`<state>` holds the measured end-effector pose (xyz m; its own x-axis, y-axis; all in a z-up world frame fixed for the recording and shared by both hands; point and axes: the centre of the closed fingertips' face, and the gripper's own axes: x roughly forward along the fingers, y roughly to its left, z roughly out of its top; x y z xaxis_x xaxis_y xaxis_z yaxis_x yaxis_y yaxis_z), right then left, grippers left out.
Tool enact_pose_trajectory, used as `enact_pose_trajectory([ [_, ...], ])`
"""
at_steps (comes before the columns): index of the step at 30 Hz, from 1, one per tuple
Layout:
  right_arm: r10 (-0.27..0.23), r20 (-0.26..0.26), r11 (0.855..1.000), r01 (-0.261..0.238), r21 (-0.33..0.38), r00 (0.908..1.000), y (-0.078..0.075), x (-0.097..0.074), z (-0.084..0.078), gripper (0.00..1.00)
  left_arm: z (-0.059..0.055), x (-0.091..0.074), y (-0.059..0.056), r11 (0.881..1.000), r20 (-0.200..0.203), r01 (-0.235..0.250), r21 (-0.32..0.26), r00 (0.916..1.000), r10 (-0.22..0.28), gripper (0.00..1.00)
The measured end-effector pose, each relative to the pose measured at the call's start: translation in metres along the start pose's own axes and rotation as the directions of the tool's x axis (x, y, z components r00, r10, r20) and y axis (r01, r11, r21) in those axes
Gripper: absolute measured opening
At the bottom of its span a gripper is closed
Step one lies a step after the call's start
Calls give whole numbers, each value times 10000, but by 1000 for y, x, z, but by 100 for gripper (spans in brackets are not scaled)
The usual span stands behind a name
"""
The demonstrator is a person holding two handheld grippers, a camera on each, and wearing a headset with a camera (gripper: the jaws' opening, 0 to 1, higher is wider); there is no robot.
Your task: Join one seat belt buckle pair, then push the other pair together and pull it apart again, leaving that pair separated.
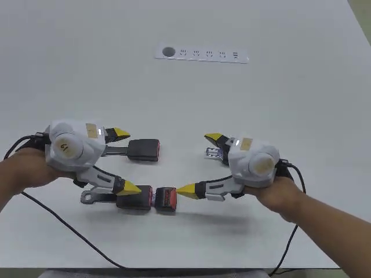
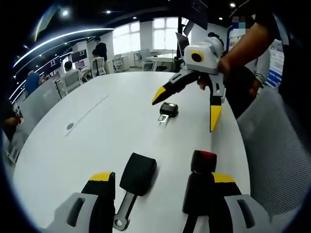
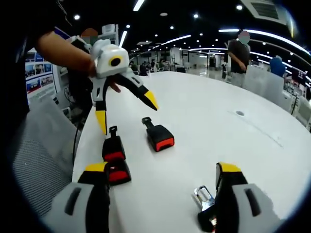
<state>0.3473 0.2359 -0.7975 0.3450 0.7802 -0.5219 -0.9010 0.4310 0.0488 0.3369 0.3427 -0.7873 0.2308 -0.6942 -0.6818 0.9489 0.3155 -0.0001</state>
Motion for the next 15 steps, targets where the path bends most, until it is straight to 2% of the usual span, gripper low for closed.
enact_pose_trajectory([
  [1,-121,127,9998,123,-153,9998,-6,-4,1,90,2,0,3,10000,13,-37,32,10000,37,81],
  [9,-509,-346,9987,505,-116,9981,-44,-22,-16,90,4,2,25,9999,-47,-102,108,9999,102,81],
  [15,-402,-724,9992,398,-73,9966,-66,-33,-31,89,2,10,43,9999,-157,-75,118,9998,77,80],
])
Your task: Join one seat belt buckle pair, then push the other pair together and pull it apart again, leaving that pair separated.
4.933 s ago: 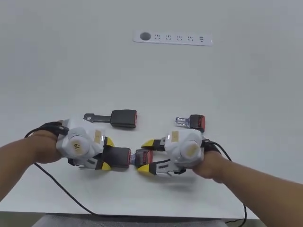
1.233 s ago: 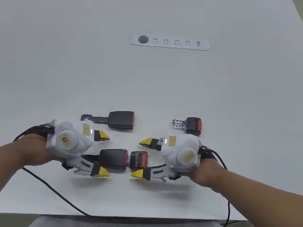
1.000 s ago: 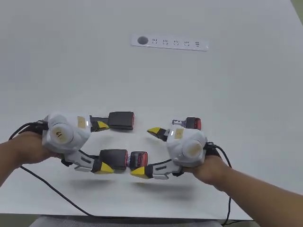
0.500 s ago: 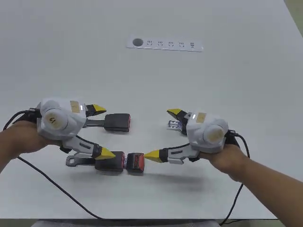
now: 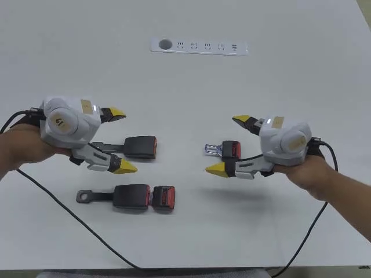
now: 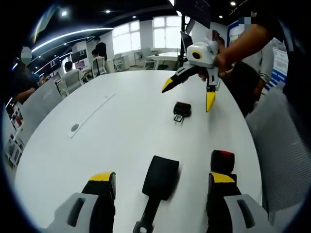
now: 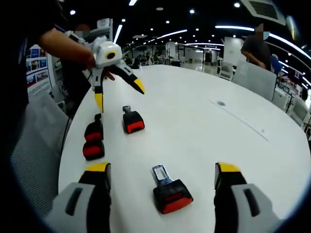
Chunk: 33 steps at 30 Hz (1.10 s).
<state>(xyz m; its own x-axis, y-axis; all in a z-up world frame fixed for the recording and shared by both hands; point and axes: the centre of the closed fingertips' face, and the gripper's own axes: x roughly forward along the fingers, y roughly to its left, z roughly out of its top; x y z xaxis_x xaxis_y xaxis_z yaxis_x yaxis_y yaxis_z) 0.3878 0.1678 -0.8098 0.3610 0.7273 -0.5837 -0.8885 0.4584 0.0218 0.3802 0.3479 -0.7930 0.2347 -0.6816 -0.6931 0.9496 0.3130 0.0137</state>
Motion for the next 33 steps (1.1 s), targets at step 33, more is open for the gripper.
enact_pose_trajectory([
  [33,1630,-1914,9803,-1809,-798,9679,-5,1,-53,65,-37,46,1,9877,-732,1526,341,9860,-1498,47],
])
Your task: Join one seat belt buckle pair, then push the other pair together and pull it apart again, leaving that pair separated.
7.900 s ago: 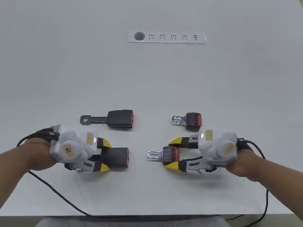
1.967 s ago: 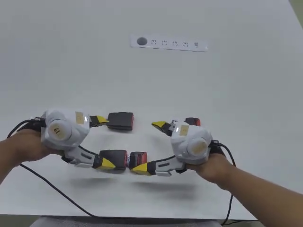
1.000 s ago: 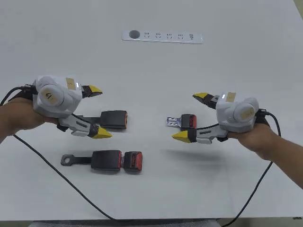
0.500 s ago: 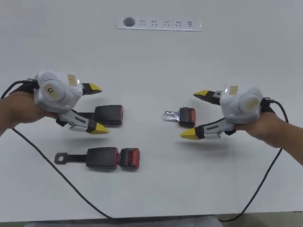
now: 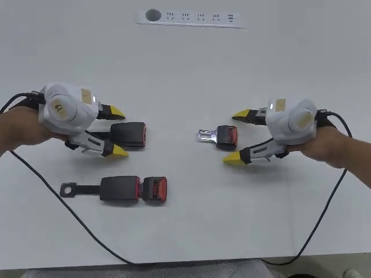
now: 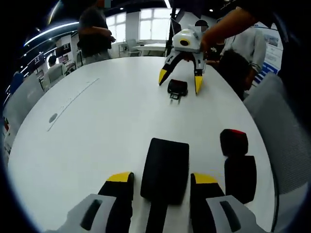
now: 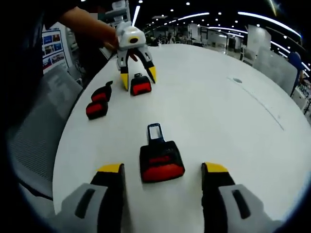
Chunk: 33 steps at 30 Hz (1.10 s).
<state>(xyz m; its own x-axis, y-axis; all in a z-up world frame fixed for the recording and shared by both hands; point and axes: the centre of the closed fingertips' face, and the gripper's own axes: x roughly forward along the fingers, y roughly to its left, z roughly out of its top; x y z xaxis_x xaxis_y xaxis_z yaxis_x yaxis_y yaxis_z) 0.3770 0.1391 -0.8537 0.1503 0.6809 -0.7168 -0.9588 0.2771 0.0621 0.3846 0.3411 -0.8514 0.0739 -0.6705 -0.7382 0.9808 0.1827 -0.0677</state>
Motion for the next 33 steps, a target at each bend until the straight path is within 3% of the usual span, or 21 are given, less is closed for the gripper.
enact_pose_trajectory([
  [3,-62,88,10000,62,4,9999,-3,0,0,60,-3,-1,0,9993,-137,11,383,9999,-6,40],
  [5,-98,72,9999,98,-94,9999,-4,0,-2,53,-3,-2,-4,9996,-75,187,228,9998,-185,37],
  [6,-271,38,9991,272,-326,9996,-8,0,-2,49,-3,-2,-4,9980,-218,209,589,9996,-196,36],
  [10,-35,-14,9993,34,-381,10000,-3,4,-1,37,-4,-3,-3,9974,-282,287,665,9992,-269,35],
  [18,137,-17,9987,-138,-495,9999,-5,3,0,35,-5,-2,-1,9930,-586,359,1125,9978,-294,34],
  [33,190,726,9995,-172,-247,9972,-8,3,1,35,-3,2,3,9951,-820,273,947,9964,-196,34],
])
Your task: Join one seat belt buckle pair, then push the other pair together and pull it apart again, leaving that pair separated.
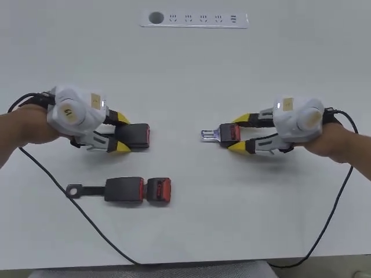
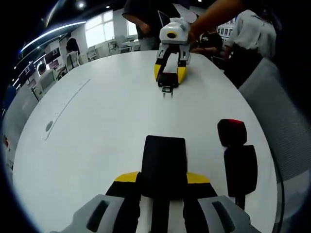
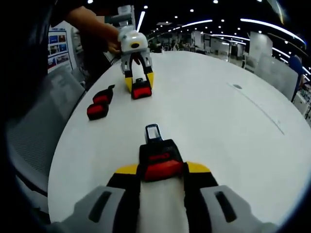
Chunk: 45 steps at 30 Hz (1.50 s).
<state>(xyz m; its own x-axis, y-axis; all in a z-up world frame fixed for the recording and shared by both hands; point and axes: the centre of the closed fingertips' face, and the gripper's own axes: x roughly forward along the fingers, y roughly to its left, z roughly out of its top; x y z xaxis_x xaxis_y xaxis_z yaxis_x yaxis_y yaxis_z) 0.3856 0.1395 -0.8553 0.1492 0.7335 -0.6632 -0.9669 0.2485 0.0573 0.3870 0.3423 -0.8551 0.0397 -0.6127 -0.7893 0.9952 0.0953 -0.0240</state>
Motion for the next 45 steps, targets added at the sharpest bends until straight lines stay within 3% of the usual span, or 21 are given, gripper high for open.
enact_pose_trajectory([
  [6,-162,212,9998,160,106,9996,-1,0,1,35,0,1,1,10000,-75,-18,-64,10000,17,34],
  [14,-16,526,10000,13,72,9986,9,13,12,35,0,2,0,9999,-225,-47,-143,9997,44,34],
  [23,-41,796,9999,29,144,9968,10,21,17,35,-1,1,-1,9999,-292,-43,-135,9996,39,34],
  [45,207,1156,9998,-212,31,9931,17,57,53,35,-4,-1,-3,10000,-403,1,-77,9992,-4,34],
])
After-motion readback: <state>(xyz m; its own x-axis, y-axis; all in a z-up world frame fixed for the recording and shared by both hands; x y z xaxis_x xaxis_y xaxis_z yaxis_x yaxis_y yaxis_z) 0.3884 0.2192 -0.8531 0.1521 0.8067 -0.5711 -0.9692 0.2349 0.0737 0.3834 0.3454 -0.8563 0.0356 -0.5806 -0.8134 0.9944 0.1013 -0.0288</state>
